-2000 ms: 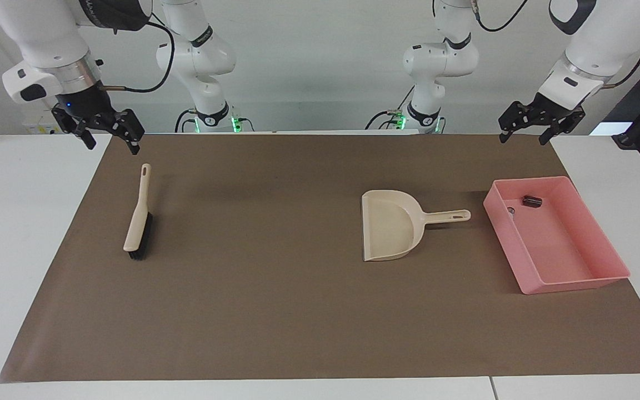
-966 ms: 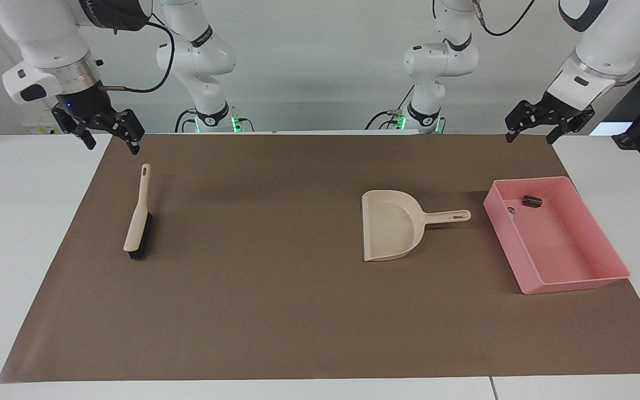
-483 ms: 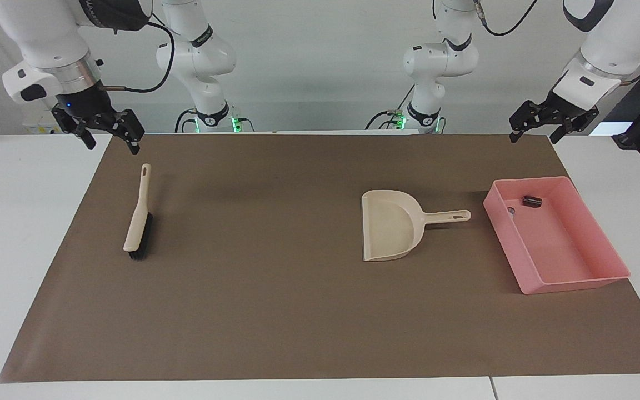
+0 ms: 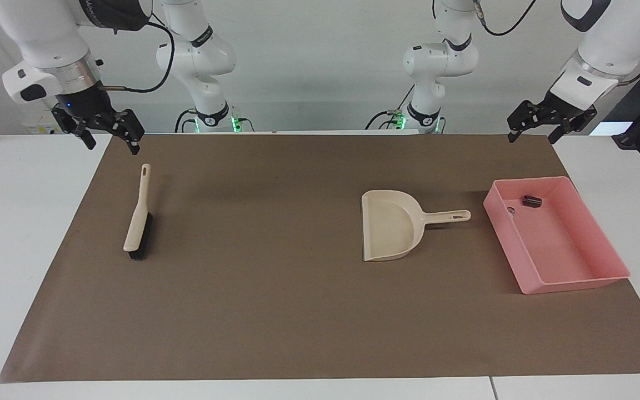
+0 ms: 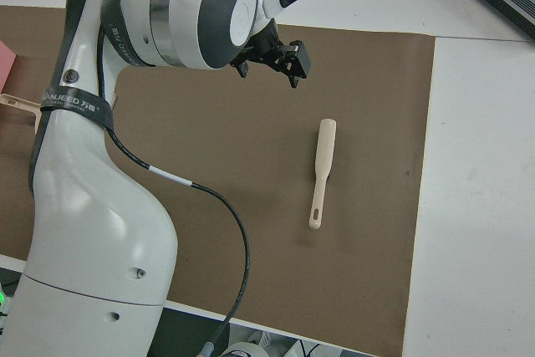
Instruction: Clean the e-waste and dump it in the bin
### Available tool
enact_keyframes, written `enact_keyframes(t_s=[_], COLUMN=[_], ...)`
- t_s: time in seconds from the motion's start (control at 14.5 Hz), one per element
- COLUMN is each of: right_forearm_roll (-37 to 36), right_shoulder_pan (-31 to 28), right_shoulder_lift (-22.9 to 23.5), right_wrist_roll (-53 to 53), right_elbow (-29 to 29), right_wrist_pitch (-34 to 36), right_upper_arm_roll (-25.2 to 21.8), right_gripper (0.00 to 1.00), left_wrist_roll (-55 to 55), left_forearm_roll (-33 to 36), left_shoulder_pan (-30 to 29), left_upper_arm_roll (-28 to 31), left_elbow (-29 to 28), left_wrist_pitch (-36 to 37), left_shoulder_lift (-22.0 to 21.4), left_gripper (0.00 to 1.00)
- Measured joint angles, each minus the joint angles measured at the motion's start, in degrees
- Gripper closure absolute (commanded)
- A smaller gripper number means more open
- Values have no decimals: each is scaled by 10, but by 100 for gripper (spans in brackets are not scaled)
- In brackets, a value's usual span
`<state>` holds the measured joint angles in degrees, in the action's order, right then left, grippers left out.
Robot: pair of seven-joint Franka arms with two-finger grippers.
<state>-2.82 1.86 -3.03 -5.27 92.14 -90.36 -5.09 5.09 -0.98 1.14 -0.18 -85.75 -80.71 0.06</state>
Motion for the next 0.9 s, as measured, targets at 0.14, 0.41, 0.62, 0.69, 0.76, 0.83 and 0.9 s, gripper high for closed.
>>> enact_keyframes(t_s=[0.14,0.41,0.62,0.69,0.76,0.83,0.9], right_forearm_roll=[0,0,0,0,0,0,0], right_shoulder_pan=[0,0,0,0,0,0,0], right_shoulder_lift=[0,0,0,0,0,0,0], right_wrist_roll=[0,0,0,0,0,0,0], right_elbow=[0,0,0,0,0,0,0], right_wrist_pitch=[0,0,0,0,0,0,0], right_upper_arm_roll=[0,0,0,0,0,0,0], right_gripper=[0,0,0,0,0,0,0], left_wrist_roll=[0,0,0,0,0,0,0], left_forearm_roll=[0,0,0,0,0,0,0], left_shoulder_pan=[0,0,1,1,1,2,2], left_upper_arm_roll=[0,-1,-5,-6,-7,-8,-8], left_elbow=[0,0,0,0,0,0,0], left_wrist_pitch=[0,0,-1,-2,-2,-2,-2], left_shoulder_lift=[0,0,0,0,0,0,0], left_gripper=[1,1,1,1,1,1,1])
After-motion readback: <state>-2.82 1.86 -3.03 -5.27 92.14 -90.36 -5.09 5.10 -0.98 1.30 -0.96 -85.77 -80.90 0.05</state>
